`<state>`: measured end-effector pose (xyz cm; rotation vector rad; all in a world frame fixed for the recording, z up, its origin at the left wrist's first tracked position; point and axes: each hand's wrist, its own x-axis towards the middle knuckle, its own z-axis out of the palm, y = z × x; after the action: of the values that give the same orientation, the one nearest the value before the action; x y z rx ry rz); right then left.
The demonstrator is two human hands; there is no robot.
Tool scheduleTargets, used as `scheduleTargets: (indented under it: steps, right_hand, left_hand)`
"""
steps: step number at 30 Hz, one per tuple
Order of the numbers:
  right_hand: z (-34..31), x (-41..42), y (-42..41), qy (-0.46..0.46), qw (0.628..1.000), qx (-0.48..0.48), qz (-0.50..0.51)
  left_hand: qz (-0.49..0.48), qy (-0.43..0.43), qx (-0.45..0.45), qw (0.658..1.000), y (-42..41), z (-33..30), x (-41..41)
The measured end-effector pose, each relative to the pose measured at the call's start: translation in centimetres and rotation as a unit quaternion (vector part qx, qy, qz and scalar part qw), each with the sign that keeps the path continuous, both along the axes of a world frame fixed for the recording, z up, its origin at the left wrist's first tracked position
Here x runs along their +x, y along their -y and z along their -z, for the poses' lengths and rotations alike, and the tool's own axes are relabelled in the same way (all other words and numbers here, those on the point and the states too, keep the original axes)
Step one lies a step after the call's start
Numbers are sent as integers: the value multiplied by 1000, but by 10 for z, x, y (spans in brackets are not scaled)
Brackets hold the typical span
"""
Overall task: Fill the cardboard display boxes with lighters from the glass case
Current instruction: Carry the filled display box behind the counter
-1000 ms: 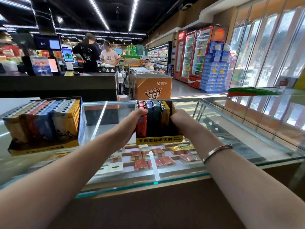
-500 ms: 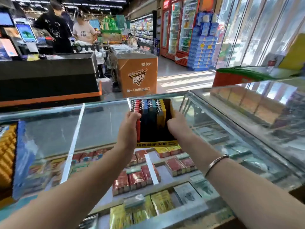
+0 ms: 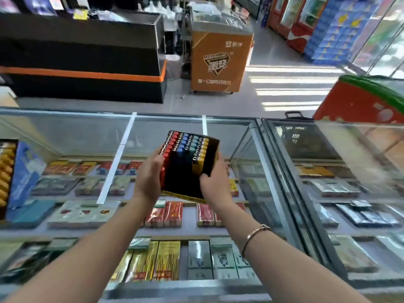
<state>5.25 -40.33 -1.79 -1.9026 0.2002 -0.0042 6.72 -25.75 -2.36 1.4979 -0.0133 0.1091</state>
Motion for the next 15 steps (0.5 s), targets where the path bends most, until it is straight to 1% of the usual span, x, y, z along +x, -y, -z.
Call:
scheduleTargets:
  steps: [3,6,8,12,15]
  right_hand:
    - [2,-1,-2,6,1000,-16,19]
    - [1,-2,-4,10,1000,-11,23]
    - [1,-2,-8,-1,999,-21,44]
    - [1,-3,-16,-15,992,-44,114]
    - [1,-4,-20,-24,986,-24,162]
  left_hand:
    - [7,-8,-8,1000,-1,3,1]
    - [21,5,15,1000,-1,1,0]
    - [31,-10,9,999,-1,0,-2]
    - [108,-40,-12,993,-8,1,-2]
    - [145,-83,-24,986,-18,2,3]
